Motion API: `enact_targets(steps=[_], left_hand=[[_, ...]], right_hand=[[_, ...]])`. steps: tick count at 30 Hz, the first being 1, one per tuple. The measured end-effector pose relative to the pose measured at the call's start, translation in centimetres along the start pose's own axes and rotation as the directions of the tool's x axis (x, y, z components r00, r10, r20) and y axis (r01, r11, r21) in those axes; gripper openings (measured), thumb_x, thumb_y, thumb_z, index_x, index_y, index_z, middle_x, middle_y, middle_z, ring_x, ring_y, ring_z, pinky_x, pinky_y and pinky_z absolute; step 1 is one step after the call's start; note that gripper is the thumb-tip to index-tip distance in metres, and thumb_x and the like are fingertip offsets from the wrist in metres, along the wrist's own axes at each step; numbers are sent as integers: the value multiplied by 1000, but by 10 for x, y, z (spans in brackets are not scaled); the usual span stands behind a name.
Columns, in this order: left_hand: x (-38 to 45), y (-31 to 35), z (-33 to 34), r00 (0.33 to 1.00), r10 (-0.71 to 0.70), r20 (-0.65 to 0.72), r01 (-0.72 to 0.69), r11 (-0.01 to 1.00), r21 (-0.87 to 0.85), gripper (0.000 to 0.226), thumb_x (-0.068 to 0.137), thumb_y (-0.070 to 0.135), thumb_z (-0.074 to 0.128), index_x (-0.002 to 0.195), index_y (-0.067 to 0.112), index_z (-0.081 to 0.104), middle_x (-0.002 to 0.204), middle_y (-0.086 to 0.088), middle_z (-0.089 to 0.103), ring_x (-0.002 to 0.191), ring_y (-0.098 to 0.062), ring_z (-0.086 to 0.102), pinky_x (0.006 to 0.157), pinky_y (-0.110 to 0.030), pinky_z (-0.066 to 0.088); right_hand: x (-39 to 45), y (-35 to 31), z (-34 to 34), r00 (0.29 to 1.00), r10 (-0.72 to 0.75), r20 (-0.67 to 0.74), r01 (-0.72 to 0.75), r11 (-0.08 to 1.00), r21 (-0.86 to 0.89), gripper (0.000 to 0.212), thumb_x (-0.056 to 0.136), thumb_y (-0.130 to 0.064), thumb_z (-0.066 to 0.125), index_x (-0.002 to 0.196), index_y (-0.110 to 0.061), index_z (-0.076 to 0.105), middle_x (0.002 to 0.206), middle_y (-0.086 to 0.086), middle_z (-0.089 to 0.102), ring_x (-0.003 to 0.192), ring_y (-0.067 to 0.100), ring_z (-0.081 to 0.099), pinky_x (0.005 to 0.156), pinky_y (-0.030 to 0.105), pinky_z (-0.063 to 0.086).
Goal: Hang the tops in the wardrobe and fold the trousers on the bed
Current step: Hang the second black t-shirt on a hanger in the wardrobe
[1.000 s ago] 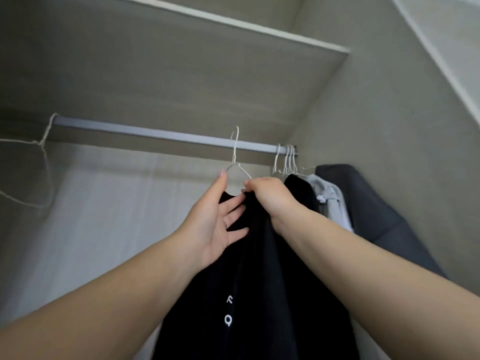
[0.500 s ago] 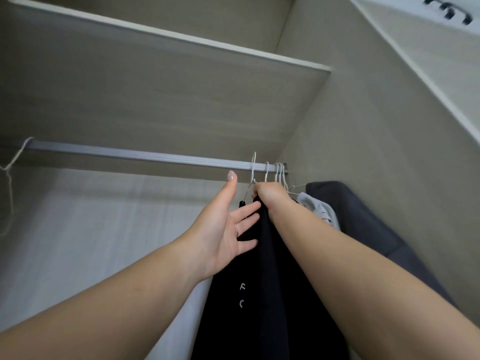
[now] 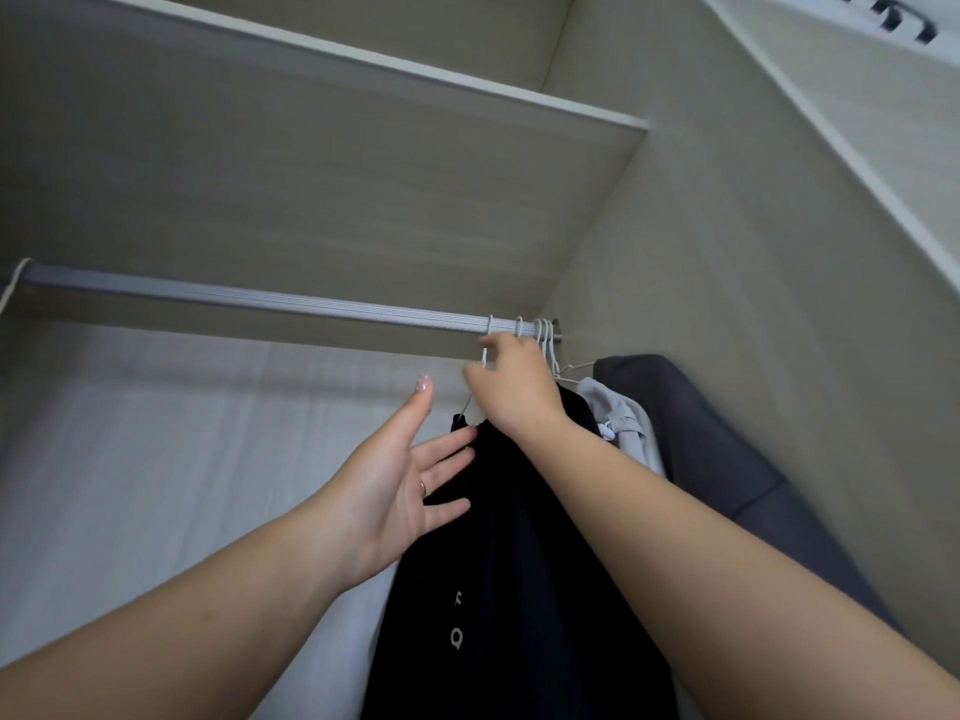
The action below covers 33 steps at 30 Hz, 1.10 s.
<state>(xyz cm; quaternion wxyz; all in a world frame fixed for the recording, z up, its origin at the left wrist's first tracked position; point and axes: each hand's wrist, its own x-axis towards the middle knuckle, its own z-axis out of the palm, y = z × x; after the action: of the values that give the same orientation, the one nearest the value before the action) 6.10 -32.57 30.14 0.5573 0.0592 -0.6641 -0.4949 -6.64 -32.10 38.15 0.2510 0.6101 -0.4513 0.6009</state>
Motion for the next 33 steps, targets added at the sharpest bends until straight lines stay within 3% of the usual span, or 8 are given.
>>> enact_targets(steps=[3,7,12,17,21,24,29,33], left_hand=[[-3,-1,-10,999,36,-20,-36,999,-5,75,70,63,56,139,38,40,108,0,73,108,-11,64,83,-43,52],[-18,-4,-28,994,103,-41,-102,995,10,44,76,61,53,111,40,67,109,1,73,101,-8,68,83,-42,50],[-60,-10,-51,977,74,-201,-67,997,41,51,77,57,54,118,27,63,111,-1,72,103,-10,68,89,-42,50],[-137,-24,-84,877,106,-469,-16,981,192,56,63,49,68,111,21,65,103,-3,74,95,-11,70,82,-38,54],[-206,-27,-99,787,169,-593,3,961,277,32,62,38,80,91,25,75,94,-2,75,90,-12,71,73,-30,56],[-278,-25,-108,665,221,-713,49,940,338,23,65,30,77,87,23,75,88,-3,73,85,-14,69,80,-34,57],[-388,-15,-94,452,256,-855,137,927,350,17,82,28,61,86,18,74,80,-3,71,77,-13,69,79,-34,58],[-468,6,-62,308,298,-903,172,917,361,8,71,20,74,80,21,76,81,-6,71,77,-15,69,69,-31,59]], right_hand=[[-18,-18,3,931,-364,-30,352,917,-188,30,89,-26,50,118,-20,56,124,4,51,109,24,54,89,33,41],[-45,-44,19,896,-443,40,443,896,-14,20,90,-26,51,108,-23,59,113,0,57,100,22,59,83,36,47],[-84,-44,37,943,-310,122,249,899,359,15,90,-26,53,101,-26,63,106,-9,64,90,6,59,84,30,49],[-151,-59,69,899,-316,302,33,737,675,12,91,-21,56,88,-32,62,87,-17,64,80,-5,60,71,8,45],[-199,-76,88,857,-366,362,-86,592,801,16,90,-21,58,84,-34,62,86,-16,67,85,-2,64,73,9,45],[-252,-102,103,785,-440,437,-211,473,855,14,87,-27,60,81,-39,64,83,-18,68,84,-2,64,73,13,46],[-335,-154,107,652,-556,515,-429,290,856,14,76,-42,56,85,-47,65,94,-16,69,92,6,66,89,37,53],[-395,-203,89,526,-667,528,-623,120,773,11,85,-30,60,86,-36,69,88,-14,71,87,2,68,79,25,54]])
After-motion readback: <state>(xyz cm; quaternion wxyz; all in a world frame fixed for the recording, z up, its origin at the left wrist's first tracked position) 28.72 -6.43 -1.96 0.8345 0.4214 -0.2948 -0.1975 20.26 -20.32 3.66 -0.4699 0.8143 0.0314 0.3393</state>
